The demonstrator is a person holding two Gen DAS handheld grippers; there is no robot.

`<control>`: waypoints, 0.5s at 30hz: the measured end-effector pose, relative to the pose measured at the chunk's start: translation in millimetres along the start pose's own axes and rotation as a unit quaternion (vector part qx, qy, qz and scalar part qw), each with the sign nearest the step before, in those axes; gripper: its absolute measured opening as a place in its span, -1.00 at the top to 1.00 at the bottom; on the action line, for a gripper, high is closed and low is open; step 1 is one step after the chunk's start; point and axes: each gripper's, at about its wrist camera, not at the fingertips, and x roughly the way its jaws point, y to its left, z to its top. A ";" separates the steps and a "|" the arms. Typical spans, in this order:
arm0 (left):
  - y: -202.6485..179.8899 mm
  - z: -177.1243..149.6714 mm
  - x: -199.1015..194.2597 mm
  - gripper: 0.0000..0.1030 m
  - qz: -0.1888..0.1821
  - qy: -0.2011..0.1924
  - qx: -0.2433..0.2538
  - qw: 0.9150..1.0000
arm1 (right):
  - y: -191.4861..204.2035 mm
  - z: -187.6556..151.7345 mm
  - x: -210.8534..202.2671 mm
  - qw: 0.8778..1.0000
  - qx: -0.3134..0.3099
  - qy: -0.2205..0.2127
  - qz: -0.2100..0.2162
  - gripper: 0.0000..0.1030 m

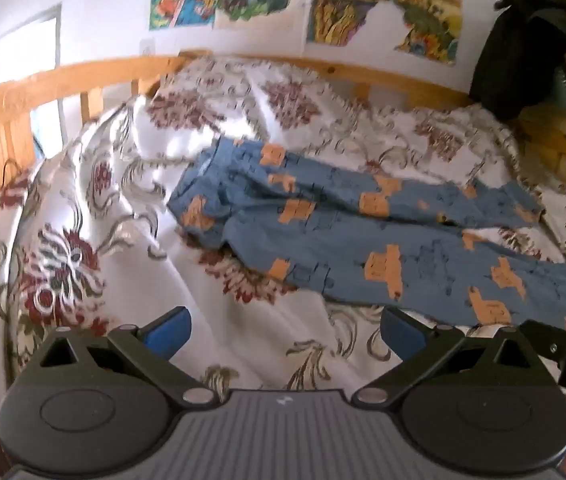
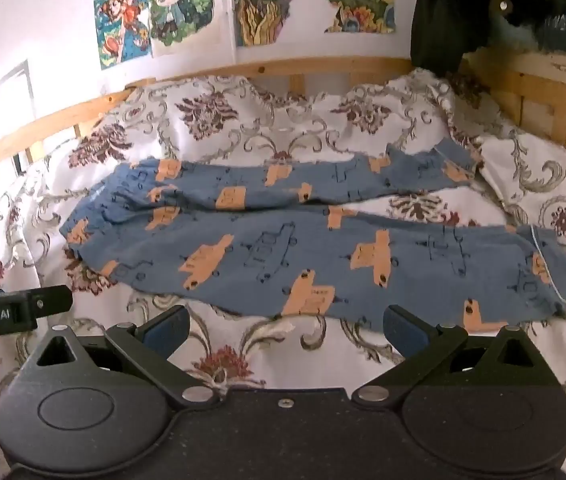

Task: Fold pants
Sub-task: 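Move both grippers toward the blue pajama pants on the bed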

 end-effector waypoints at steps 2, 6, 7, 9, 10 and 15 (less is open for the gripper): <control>0.0 -0.7 4.8 -1.00 0.012 0.023 -0.007 1.000 | -1.9 0.3 0.2 1.000 -0.001 0.005 -0.001 -0.99; 2.0 6.8 11.7 -1.00 0.020 0.057 -0.015 0.998 | -5.7 11.7 3.7 1.000 -0.008 0.018 0.015 -0.99; 1.4 11.0 12.1 -1.00 0.022 0.064 -0.012 0.998 | -7.6 18.4 5.5 0.999 -0.015 0.023 0.023 -0.99; -0.3 23.0 11.2 -1.00 0.020 0.078 -0.005 0.997 | -10.9 39.0 9.5 0.998 -0.042 0.038 0.041 -0.99; -1.3 30.6 10.4 -1.00 0.012 0.083 -0.004 0.996 | -12.0 53.5 10.5 0.996 -0.062 0.043 0.052 -0.99; -2.4 87.6 11.0 -1.00 -0.017 0.083 0.036 0.996 | -23.1 141.9 16.6 0.984 -0.136 0.072 0.091 -0.99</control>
